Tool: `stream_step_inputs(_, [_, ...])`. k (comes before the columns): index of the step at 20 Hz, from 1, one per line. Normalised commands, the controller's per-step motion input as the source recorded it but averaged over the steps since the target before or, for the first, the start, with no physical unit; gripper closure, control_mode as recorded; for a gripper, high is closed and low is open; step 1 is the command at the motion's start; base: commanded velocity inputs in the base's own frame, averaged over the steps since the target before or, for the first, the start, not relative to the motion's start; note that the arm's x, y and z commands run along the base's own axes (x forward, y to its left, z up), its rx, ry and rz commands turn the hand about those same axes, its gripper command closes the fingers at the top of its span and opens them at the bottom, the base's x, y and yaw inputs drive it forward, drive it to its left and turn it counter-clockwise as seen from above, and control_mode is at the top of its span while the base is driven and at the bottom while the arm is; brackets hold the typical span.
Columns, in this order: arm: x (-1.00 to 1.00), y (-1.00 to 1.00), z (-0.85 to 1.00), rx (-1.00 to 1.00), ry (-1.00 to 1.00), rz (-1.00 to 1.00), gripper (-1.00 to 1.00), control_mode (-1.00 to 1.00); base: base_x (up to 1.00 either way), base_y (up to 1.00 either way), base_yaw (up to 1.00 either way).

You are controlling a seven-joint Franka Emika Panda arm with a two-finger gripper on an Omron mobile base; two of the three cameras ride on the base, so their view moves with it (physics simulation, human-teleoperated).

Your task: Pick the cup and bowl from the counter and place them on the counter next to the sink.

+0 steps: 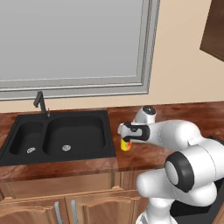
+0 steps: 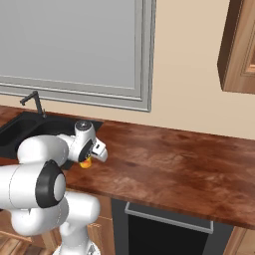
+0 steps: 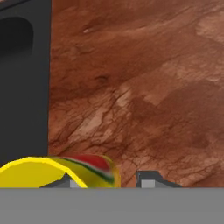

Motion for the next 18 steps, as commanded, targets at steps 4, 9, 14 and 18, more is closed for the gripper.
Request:
stream_step_inputs(4, [0.0, 0.0, 0.0, 0.0, 0.0, 0.0, -1.0, -1.0, 0.0, 0.0, 0.0])
stream_step_inputs(9, [0.0, -0.01, 0.02, 0.0, 0.0, -0.01, -1.0, -1.0, 0.0, 0.0, 0.0])
stream_step_inputs(14, [0.0, -0.05, 0.1, 0.0, 0.0, -0.04, -1.0, -1.0, 0.0, 0.0, 0.0])
stream_step_inputs(18, [0.0, 0.0, 0.24, 0.0, 0.0, -0.05, -1.0, -1.0, 0.0, 0.0, 0.0])
